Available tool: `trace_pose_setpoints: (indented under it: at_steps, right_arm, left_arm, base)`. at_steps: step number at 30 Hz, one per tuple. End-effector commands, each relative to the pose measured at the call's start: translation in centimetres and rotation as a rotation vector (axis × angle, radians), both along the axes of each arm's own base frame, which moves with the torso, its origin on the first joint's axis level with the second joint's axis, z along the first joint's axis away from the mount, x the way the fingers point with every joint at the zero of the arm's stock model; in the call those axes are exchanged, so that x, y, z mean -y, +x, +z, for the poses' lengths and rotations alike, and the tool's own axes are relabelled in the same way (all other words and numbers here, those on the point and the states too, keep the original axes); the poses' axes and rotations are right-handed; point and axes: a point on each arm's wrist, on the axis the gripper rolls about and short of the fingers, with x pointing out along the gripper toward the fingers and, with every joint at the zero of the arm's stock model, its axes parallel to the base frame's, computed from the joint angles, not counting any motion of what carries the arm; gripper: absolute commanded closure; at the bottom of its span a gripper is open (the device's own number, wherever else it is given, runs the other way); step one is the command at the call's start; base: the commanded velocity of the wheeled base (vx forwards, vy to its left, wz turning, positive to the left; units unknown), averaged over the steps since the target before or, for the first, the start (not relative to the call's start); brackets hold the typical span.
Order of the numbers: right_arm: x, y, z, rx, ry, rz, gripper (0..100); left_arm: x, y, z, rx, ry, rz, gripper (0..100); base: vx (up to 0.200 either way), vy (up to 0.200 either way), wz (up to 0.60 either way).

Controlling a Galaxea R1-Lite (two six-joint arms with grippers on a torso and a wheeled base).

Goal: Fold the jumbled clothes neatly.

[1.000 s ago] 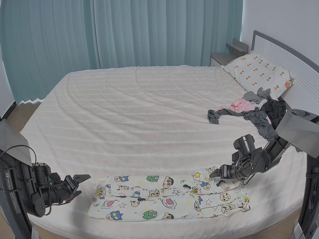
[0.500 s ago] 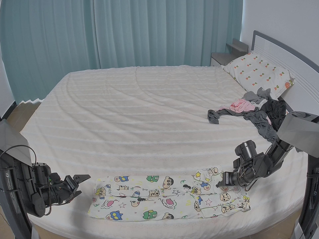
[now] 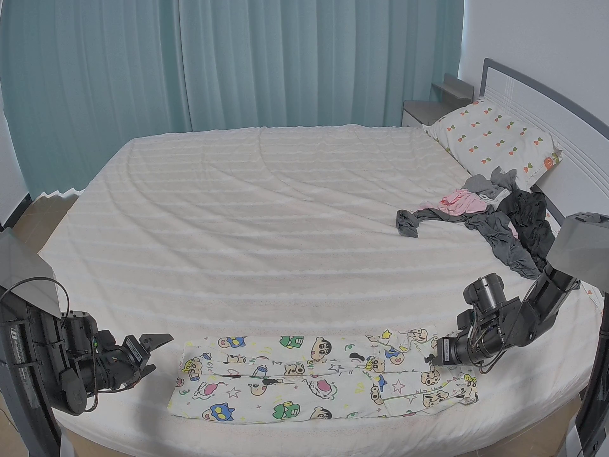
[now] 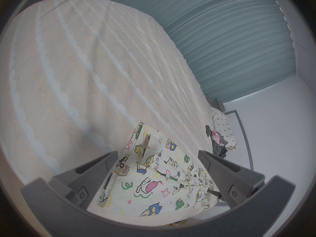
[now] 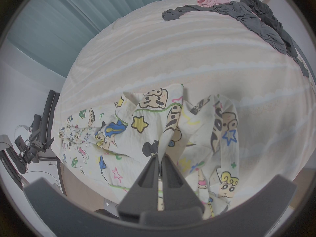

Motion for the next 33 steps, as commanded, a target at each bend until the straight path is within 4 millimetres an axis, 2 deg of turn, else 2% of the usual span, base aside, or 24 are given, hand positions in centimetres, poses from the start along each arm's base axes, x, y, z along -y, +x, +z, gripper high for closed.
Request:
trace_pose_setpoints:
  at_steps: [1, 2, 3, 12, 13, 15, 17, 18, 22, 23, 24, 25, 28, 30, 33]
  right_arm:
    - [0.4, -0.5, -0.3, -0.02, -0.007, -0.007, 100]
    - [0.5, -0.6, -0.3, -0.024, -0.008, -0.011, 100]
    - [0.7, -0.7, -0.3, -0.029, -0.009, -0.014, 0]
    - [1.2, -1.5, 0.2, -0.019, -0.011, -0.036, 0]
    - [1.7, -2.1, 1.7, 0.028, 0.004, -0.055, 0]
    - [2.3, -2.8, 3.4, 0.084, 0.022, -0.081, 0]
    - [2.4, -3.6, 4.5, 0.116, 0.041, -0.104, 0]
    - [2.5, -4.6, 5.6, 0.153, 0.073, -0.135, 0]
    - [2.4, -7.5, 8.0, 0.275, 0.147, -0.205, 0]
    - [2.4, -8.8, 8.8, 0.339, 0.165, -0.225, 0]
    - [2.4, -9.0, 9.0, 0.351, 0.168, -0.229, 0]
    - [2.7, -10.4, 9.8, 0.425, 0.184, -0.254, 0]
    - [2.9, -11.4, 10.2, 0.468, 0.194, -0.267, 0]
    - [3.2, -12.4, 10.6, 0.511, 0.204, -0.274, 0]
    - [3.2, -12.9, 11.3, 0.567, 0.202, -0.282, 0]
  left_arm:
    - [0.0, 0.1, 0.1, 0.016, 0.002, 0.0, 0]
    - [0.0, 0.1, 0.1, 0.016, 0.002, 0.002, 0]
    - [0.0, 0.1, 0.1, 0.016, 0.002, 0.002, 0]
    - [0.0, -0.1, 0.0, 0.012, 0.014, -0.01, 0]
    - [0.1, -0.2, -0.2, 0.019, 0.054, -0.042, 0]
    - [0.6, 0.0, -0.7, 0.024, 0.1, -0.091, 0]
    - [1.2, 0.0, -0.9, 0.024, 0.134, -0.114, 0]
    - [2.1, 0.2, -1.0, 0.026, 0.172, -0.124, 0]
    - [5.2, 1.9, -1.6, 0.065, 0.268, -0.135, 0]
    - [6.2, 2.9, -1.8, 0.1, 0.3, -0.124, 0]
    - [6.4, 3.2, -1.8, 0.109, 0.306, -0.119, 0]
    - [7.1, 4.4, -1.8, 0.136, 0.33, -0.103, 0]
    - [7.6, 5.3, -2.0, 0.112, 0.351, -0.108, 0]
    - [7.8, 7.0, -2.6, 0.055, 0.418, -0.094, 0]
    - [8.1, 7.5, -3.0, 0.003, 0.481, -0.103, 0]
  base:
    - [0.0, 0.0, 0.0]
    - [0.0, 0.0, 0.0]
    - [0.0, 0.0, 0.0]
    - [0.0, 0.0, 0.0]
    - [0.0, 0.0, 0.0]
    - [0.0, 0.0, 0.0]
    - [0.0, 0.0, 0.0]
    - [0.0, 0.0, 0.0]
    - [0.0, 0.0, 0.0]
    - [0.0, 0.0, 0.0]
    - [0.0, 0.0, 0.0]
    - [0.0, 0.0, 0.0]
    - [0.0, 0.0, 0.0]
    - [0.0, 0.0, 0.0]
    - [0.0, 0.0, 0.0]
